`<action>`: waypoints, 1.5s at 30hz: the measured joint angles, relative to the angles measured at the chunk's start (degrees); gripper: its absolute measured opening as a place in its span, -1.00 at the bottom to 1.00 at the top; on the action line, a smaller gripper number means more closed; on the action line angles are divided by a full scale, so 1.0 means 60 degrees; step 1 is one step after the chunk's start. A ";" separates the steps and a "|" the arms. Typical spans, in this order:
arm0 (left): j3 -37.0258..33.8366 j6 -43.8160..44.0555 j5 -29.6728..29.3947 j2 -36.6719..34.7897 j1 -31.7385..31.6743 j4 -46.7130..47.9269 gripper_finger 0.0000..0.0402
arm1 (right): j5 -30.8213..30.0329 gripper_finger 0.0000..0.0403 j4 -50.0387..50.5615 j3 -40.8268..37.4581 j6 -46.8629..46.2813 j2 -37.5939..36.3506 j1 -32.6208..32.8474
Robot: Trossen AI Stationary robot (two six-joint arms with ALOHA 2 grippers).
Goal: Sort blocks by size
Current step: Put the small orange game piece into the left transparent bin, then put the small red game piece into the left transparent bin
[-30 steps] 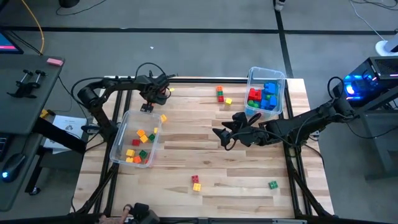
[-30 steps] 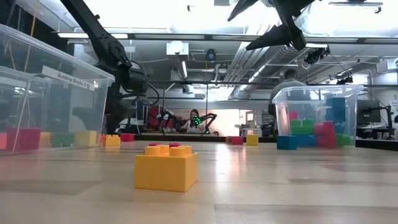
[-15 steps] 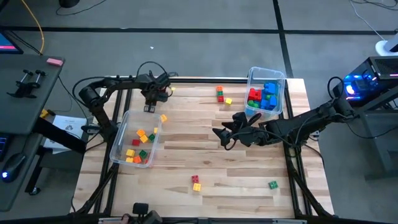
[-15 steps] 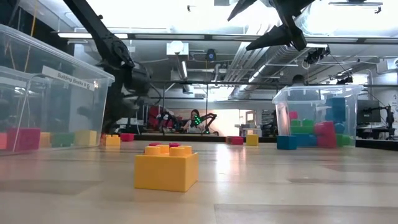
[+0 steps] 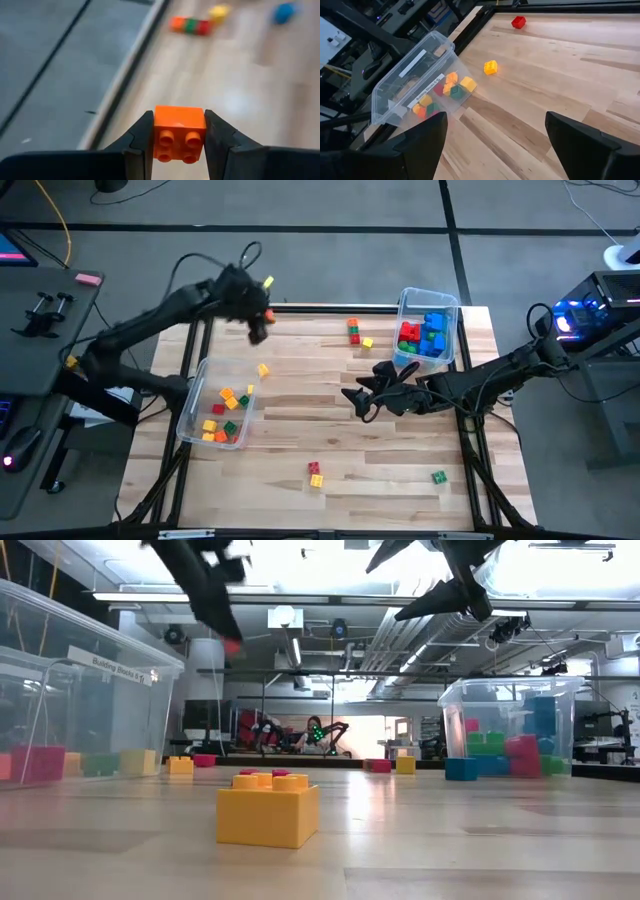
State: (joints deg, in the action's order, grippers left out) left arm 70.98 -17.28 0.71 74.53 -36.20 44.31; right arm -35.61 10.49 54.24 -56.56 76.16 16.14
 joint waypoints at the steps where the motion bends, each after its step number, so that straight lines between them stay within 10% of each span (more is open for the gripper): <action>1: 0.0000 0.0272 0.0020 -0.0383 0.0339 0.0394 -0.55 | 0.0026 0.65 0.0006 0.0000 0.0009 0.0000 0.0000; 12: -0.0011 0.5901 -0.2434 -0.2540 0.6592 0.4864 -0.55 | 0.0524 0.65 0.0027 0.0000 0.0260 0.0000 0.0000; 19: -0.0953 0.8708 -0.2319 -0.2482 0.8608 0.5704 -0.55 | 0.0565 0.65 0.0004 0.0000 0.0251 0.0000 0.0000; 33: -0.1853 0.9036 -0.0787 -0.2485 0.8480 0.4685 0.56 | 0.1593 0.65 -0.0661 0.0000 0.0298 0.0000 -0.0005; 39: -0.0399 0.7094 -0.1235 -0.2522 0.7767 0.2428 0.65 | 0.3860 0.65 -0.4314 0.0286 0.1667 0.0738 -0.0449; 45: 0.0677 0.5222 -0.1960 -0.2529 0.6995 -0.0175 0.65 | 0.6130 0.65 0.1152 0.3841 0.2729 0.3334 -0.0141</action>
State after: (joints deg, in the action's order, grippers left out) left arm 75.04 14.06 -11.05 59.35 5.77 43.26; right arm 1.17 17.41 77.28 -40.19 96.16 15.29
